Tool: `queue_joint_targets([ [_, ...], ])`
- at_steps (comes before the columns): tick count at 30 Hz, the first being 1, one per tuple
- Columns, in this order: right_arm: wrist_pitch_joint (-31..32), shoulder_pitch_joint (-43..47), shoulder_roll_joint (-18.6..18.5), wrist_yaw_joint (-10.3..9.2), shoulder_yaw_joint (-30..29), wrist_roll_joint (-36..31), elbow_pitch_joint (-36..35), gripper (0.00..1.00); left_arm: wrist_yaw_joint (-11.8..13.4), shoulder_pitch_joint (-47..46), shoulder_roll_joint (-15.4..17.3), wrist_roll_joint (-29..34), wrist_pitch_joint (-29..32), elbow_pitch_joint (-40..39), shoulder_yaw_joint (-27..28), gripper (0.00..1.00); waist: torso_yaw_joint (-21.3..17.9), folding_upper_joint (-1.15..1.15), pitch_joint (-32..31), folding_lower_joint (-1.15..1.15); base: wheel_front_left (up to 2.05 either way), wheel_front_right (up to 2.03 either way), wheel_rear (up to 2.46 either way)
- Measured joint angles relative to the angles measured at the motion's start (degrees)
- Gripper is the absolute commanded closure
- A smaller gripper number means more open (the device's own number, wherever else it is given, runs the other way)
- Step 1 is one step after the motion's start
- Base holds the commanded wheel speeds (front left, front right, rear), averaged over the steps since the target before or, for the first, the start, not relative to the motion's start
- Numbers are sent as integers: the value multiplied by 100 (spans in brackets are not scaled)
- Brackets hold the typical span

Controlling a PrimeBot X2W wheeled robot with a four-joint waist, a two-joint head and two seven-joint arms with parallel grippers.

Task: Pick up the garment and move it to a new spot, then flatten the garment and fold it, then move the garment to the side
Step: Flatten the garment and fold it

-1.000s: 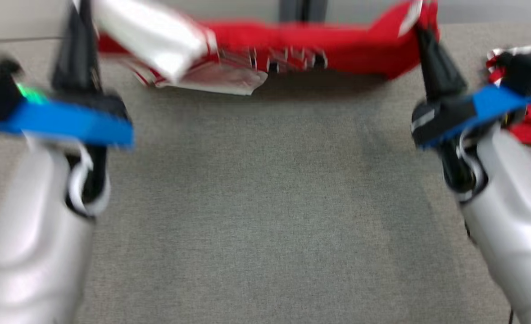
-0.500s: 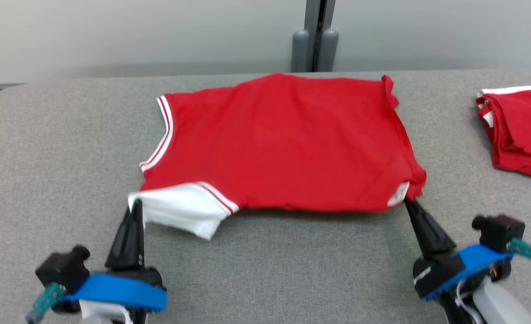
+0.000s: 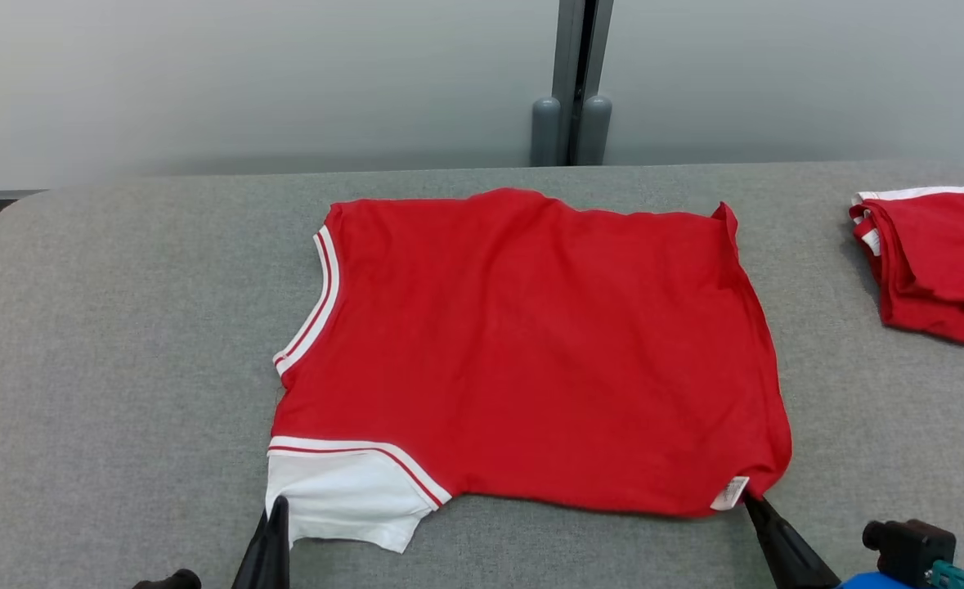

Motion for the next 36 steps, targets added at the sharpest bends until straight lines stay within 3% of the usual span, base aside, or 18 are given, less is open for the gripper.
queue_joint_targets([
  [14,443,245,-4,0,-323,-105,-463,100,45,59,-29,146,0,-254,-52,100,-26,0,-53,1,0,0,0],
  [26,1040,-97,91,0,-452,-255,-660,100,-22,-871,219,136,112,-80,-13,100,-234,0,137,1,0,0,0],
  [36,1236,-823,300,0,-658,-357,-345,100,-97,-1833,350,89,104,665,-202,100,-332,0,610,2,0,0,0],
])
